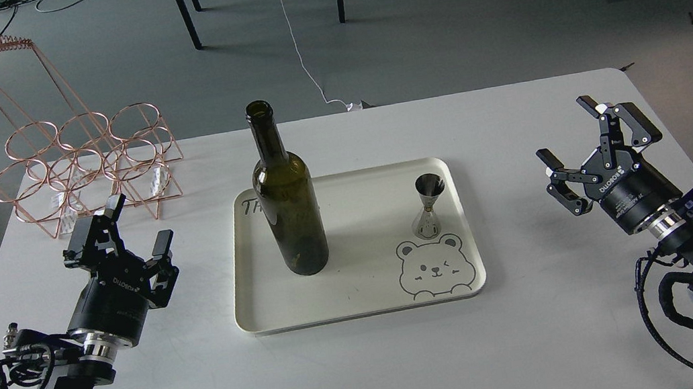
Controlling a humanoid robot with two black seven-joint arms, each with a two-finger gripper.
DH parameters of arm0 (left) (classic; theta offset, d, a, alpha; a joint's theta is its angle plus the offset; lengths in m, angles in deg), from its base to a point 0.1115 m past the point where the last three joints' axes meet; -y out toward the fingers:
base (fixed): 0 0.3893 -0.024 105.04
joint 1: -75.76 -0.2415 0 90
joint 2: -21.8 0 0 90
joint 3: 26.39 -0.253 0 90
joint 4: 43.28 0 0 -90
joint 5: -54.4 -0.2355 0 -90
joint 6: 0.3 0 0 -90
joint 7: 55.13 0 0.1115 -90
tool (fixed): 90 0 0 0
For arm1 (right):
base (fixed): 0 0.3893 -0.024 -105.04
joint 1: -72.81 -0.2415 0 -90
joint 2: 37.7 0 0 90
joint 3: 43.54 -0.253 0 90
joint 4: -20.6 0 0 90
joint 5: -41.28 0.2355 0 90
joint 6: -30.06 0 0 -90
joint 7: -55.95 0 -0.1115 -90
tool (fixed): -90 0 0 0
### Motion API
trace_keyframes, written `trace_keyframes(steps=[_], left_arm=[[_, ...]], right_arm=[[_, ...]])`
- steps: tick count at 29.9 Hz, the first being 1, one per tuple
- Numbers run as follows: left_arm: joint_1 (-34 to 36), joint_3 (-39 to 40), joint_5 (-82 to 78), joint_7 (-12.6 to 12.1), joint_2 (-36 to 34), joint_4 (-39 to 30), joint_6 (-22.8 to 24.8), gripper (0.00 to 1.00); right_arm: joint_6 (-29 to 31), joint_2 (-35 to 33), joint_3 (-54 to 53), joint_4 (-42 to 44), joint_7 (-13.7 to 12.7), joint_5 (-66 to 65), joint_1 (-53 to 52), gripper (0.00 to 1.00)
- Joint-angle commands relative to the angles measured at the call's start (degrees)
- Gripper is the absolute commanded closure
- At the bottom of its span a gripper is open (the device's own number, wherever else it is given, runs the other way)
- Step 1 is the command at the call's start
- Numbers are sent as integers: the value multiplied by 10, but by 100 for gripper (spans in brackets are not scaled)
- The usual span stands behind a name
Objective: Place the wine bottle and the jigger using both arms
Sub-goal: 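Move the right gripper toward the silver jigger on the tray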
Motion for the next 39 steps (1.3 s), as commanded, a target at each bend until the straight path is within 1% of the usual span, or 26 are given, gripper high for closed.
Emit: trace_keyframes(steps=[1, 4, 7, 8, 10, 11, 12, 13, 15, 19, 23, 25, 30, 32, 36, 39], left_arm=[[-3, 1, 0, 2, 0, -20, -14, 2], [-6, 0, 0, 2, 0, -21, -17, 2], [-7, 1, 4, 10, -1, -20, -7, 2], [-8, 1, 4, 19, -1, -19, -2, 2], [-8, 1, 3, 52, -1, -19, 8, 2], [-8, 1, 3, 64, 0, -19, 10, 2], [-7, 1, 1, 71, 0, -19, 10, 2], [-7, 0, 1, 73, 0, -20, 10, 2], [-7, 0, -1, 74, 0, -19, 9, 2], [-8, 1, -1, 74, 0, -19, 8, 2], [-9, 1, -1, 74, 0, -19, 8, 2], [-9, 1, -1, 74, 0, -19, 8, 2], [-9, 1, -1, 73, 0, -19, 7, 2], [-9, 1, -1, 73, 0, -19, 7, 2], [-9, 1, -1, 73, 0, -19, 7, 2], [-9, 1, -1, 73, 0, -19, 6, 2]], right_arm=[[-3, 0, 1, -2, 23, -1, 4, 1], [1, -4, -1, -3, 23, -5, 8, 1], [4, -27, 1, -9, 23, -29, 7, 1], [4, -37, 1, -16, 23, -61, 7, 1], [2, -58, 1, -32, 23, -154, 7, 1], [1, -69, 1, -38, 23, -200, 7, 1], [-3, -81, 2, -48, 23, -254, 8, 1], [-8, -88, 2, -60, 23, -300, 9, 1], [-50, -102, 6, -88, 23, -391, 18, 1], [-200, -111, 44, -132, 23, -545, 38, 1], [-359, -103, 87, -128, 23, -713, 38, 1], [-408, -96, 96, -118, 23, -788, 36, 1], [-488, -44, 101, -68, 23, -933, 23, 1], [-508, -22, 112, -46, 23, -975, 5, 2], [-529, 16, 136, 8, 23, -993, -33, 4], [-531, 43, 147, 40, 23, -993, -51, 12]])
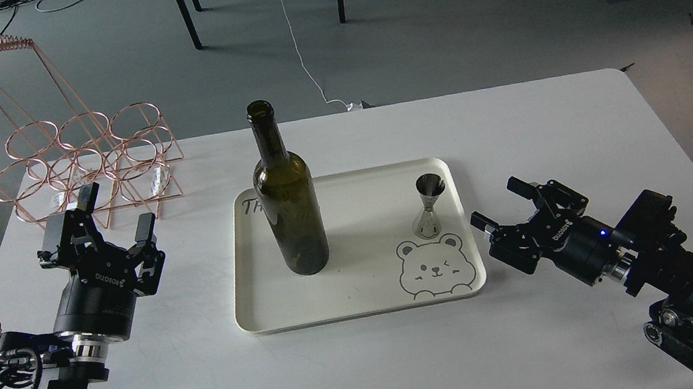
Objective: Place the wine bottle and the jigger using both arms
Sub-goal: 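Move the right gripper toward the silver jigger on the tray, then close the right gripper around the silver jigger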
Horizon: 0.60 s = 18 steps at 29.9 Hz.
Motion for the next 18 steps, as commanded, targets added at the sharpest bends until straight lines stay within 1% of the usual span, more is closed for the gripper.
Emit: trace_keyframes(steps=[1, 4, 5, 18], left_arm=[[0, 0, 0, 1, 0, 0, -1, 2], [1, 0, 0, 1, 0, 0, -1, 2], [0, 0, 0, 1, 0, 0, -1, 2], [0, 1, 1, 0, 0, 0, -1, 2]], right_arm=[[-4, 29, 22, 36, 0, -2, -26, 16], [-4, 50, 41, 68, 0, -2, -46, 33], [-4, 55, 41, 77, 0, -2, -50, 35], [-4, 115, 71, 152, 0, -2, -98, 35]])
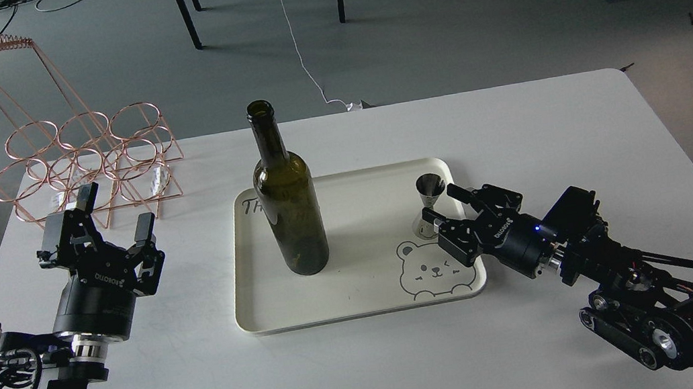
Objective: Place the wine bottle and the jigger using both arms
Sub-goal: 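Close the right gripper around the silver jigger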
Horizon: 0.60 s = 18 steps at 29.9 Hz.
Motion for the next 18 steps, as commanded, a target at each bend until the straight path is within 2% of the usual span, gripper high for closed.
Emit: trace_keyframes(steps=[1, 5, 8, 15, 18], left_arm=[[0, 0, 0, 0, 0, 0, 0, 2], [0, 0, 0, 1, 0, 0, 0, 2], [1, 0, 0, 0, 0, 0, 0, 2], [0, 0, 0, 1, -1, -1, 0, 2], [0, 0, 0, 1, -1, -1, 0, 2]], right_arm=[[0, 13, 2, 16, 0, 0, -9, 35], [0, 24, 3, 27, 0, 0, -14, 35], [0, 31, 6, 31, 0, 0, -20, 41], [0, 32, 13, 31, 0, 0, -25, 70], [-1, 32, 14, 31, 0, 0, -27, 75]])
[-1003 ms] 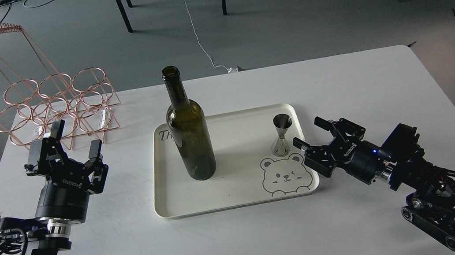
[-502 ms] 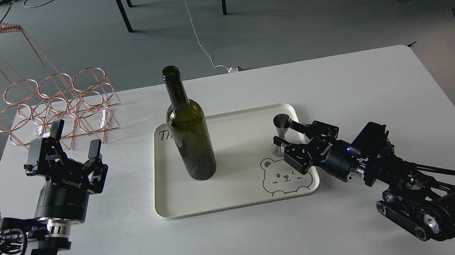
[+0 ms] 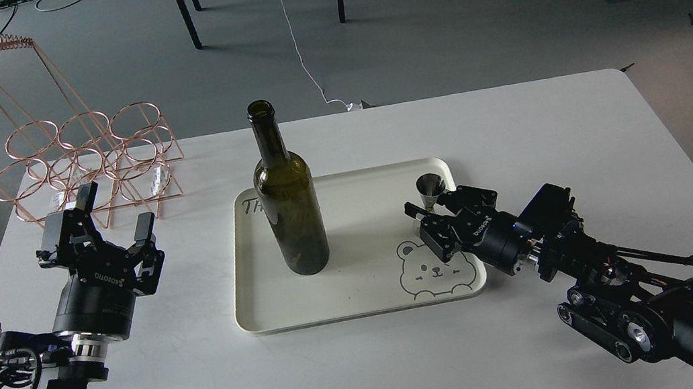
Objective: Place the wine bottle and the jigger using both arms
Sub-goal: 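Close the right gripper around the silver jigger, then lift the jigger with the right gripper and carry it off the tray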
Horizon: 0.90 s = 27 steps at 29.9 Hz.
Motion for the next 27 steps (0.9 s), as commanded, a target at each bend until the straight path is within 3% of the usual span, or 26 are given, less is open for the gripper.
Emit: trace_keyframes(steps=[1, 13, 27], left_arm=[[-1, 0, 0, -1, 0, 0, 0, 2], [-1, 0, 0, -1, -1, -4, 0, 2], [-1, -2, 0, -1, 3, -4, 0, 2]], right_arm=[[-1, -1, 0, 0, 0, 0, -2, 77], [-15, -30, -55, -55, 0, 0, -1, 76], [-15, -134, -189, -71, 0, 27, 81, 76]])
